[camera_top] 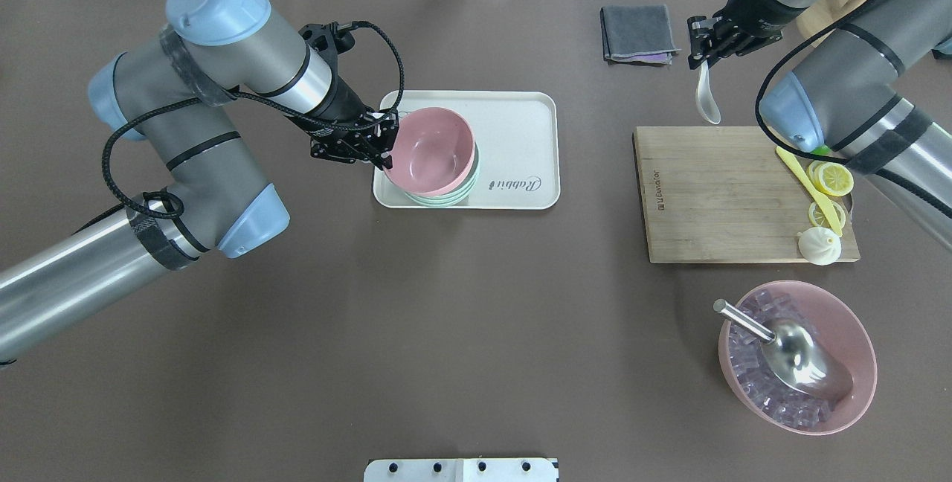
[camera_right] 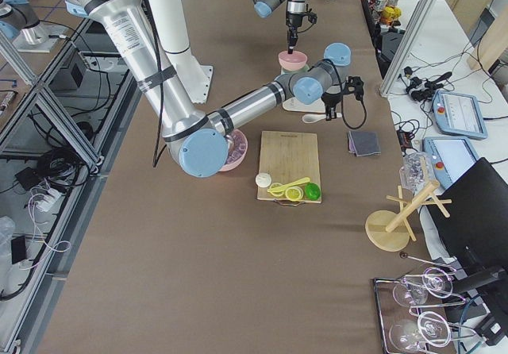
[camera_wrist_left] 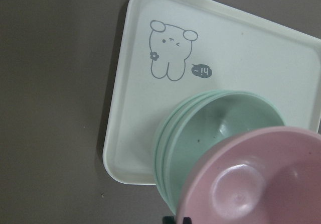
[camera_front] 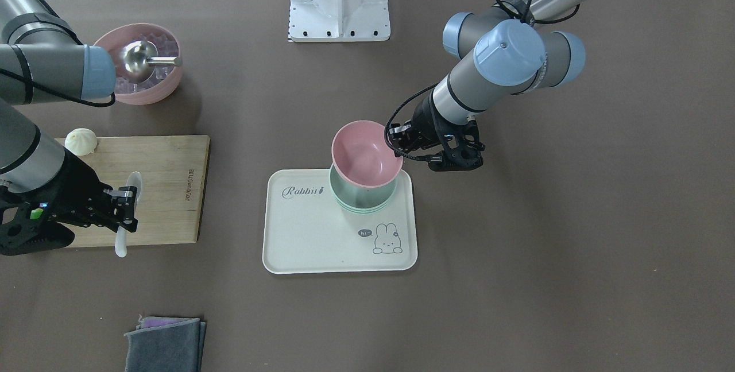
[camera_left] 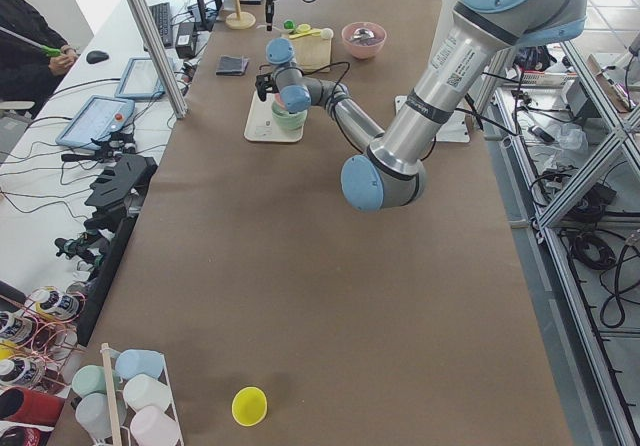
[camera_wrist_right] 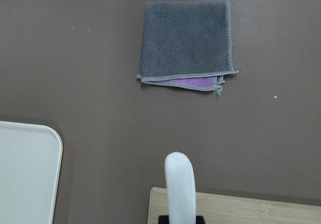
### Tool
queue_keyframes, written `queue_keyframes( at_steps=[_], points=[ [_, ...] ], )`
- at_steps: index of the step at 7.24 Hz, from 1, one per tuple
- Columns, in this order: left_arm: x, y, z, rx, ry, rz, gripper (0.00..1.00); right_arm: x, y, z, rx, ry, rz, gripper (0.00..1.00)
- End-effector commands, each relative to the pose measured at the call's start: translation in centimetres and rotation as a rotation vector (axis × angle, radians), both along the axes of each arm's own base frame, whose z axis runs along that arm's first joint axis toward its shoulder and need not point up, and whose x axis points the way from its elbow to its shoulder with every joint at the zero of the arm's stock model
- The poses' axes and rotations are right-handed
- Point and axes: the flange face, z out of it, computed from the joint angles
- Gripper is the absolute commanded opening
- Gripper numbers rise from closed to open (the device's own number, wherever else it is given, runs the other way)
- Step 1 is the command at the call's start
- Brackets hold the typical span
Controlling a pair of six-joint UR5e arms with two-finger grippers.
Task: Stack pink bowl on green and place spoon
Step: 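Set the pink bowl on the green bowls while the right gripper lifts the spoon, then open the left gripper and withdraw it from the stacked pink bowl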
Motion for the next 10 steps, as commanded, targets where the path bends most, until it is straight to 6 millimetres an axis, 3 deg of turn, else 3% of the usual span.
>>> queue_keyframes(
  at_steps=[1,3,10],
  points=[
    [0.7,-0.6,1.2,0.016,0.015,-0.001,0.0,0.0,0.0,0.0,0.001,0.0,-0.001,0.0],
    [1.3,-1.2,2.3,0.035,0.033,-0.001,0.0,-0.2,0.1,-0.2,0.004,-0.002,-0.004,0.0],
    [1.6,-1.8,1.9,0.04,0.024,-0.029,0.0,-0.3,0.2,-0.1,0.004,-0.002,-0.005,0.0]
  ],
)
